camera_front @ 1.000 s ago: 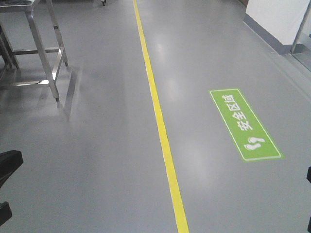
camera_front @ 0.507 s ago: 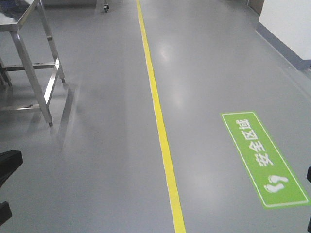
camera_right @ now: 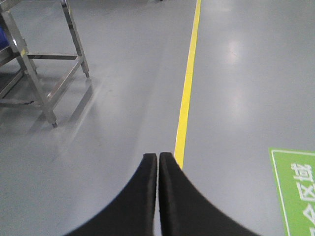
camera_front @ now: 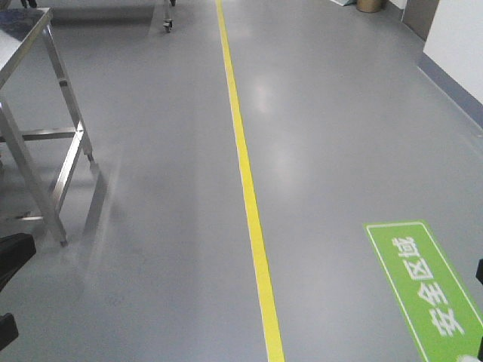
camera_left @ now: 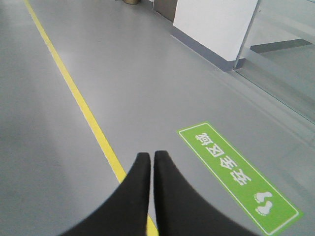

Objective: Move and align brake pads A on conveyor
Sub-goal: 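Drive along the yellow floor line past the green floor sign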

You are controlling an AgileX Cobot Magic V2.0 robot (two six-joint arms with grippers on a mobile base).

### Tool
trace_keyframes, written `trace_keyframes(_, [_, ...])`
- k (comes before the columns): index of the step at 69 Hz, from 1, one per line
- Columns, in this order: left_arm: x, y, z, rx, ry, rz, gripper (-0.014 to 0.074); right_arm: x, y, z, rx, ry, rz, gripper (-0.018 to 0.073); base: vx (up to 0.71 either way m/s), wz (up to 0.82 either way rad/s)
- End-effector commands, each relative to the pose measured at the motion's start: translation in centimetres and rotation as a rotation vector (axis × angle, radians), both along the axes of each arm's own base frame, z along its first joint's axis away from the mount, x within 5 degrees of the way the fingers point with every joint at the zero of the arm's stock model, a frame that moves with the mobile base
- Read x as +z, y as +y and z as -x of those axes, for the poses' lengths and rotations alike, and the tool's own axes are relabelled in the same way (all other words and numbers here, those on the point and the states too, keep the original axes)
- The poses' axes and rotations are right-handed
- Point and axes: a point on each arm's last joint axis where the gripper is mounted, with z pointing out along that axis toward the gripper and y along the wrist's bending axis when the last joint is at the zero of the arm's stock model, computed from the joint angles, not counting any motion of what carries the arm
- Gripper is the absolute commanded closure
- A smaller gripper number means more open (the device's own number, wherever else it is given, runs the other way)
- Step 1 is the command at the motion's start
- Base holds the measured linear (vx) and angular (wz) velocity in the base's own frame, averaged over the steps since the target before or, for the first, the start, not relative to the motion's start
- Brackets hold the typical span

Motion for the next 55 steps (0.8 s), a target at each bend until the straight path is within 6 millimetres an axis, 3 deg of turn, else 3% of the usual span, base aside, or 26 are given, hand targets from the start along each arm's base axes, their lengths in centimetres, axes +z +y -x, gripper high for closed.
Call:
trace_keyframes(1, [1.17, 0.1, -0.27, 0.025, -0.052, 0.028, 0.0603, 1.43, -0.03, -0.3, -0.01, -0.09, -0.017, 0.0566, 0.6, 0.07])
trace_keyframes(55, [1.17, 0.1, -0.27, 0.025, -0.051, 0.028, 0.0603, 1.43, -0.03, -0.31, -0.01, -0.09, -0.017, 0.0566, 0.62, 0.05])
